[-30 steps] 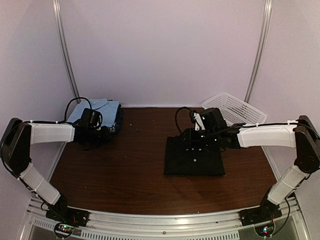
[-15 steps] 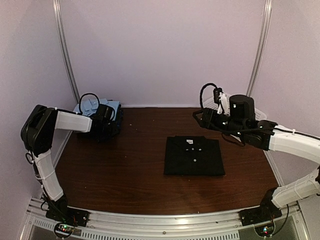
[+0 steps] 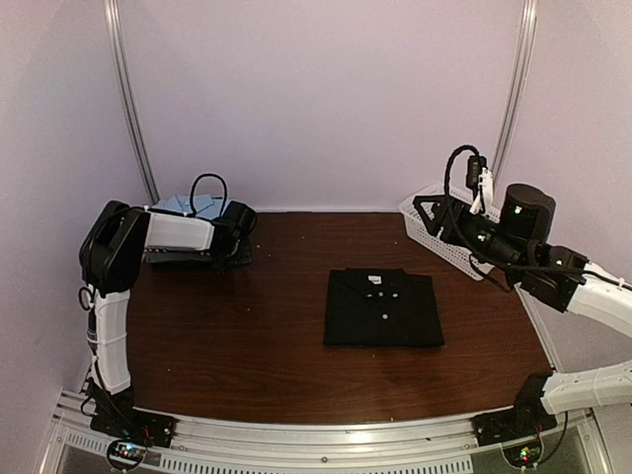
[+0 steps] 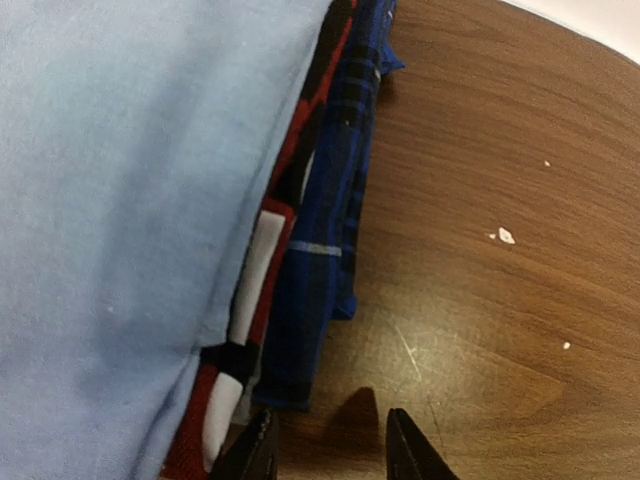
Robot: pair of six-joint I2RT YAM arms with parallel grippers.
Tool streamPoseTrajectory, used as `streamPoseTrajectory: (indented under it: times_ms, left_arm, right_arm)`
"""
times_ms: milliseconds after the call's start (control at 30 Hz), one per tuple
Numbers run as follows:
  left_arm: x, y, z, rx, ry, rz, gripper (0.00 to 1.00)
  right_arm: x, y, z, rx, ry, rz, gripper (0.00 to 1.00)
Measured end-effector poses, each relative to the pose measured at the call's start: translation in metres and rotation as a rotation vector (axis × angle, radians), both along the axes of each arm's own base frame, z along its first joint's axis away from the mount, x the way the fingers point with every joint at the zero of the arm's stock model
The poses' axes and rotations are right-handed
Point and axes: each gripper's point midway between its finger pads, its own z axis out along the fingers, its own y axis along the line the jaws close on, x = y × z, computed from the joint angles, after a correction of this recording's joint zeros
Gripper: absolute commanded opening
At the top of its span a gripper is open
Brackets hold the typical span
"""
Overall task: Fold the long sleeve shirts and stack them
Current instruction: Move the square-folded shirt to the center of the board.
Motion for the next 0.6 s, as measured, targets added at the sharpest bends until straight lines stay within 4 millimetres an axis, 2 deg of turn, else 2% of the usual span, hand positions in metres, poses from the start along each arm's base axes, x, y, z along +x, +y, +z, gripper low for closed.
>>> streamPoseTrajectory:
  times_ms: [267,400,600]
  left_arm:
    - [0.013,0.005,-0.006,0.149,0.032,-0.063,0.31]
    - [0.016,0.008,-0.015,0.209,0.054,-0.088,0.30]
    - [0.017,0.014,-0.014,0.269,0.062,-0.104,0.27]
  right_arm:
    - [-0.001,-0.003,-0.004,-0.001,0.004,-0.011,0.60]
    - [-0.001,-0.003,-0.003,0.003,0.002,-0.011,0.60]
    - [-0.001,-0.004,-0.002,0.013,0.004,-0.014,0.60]
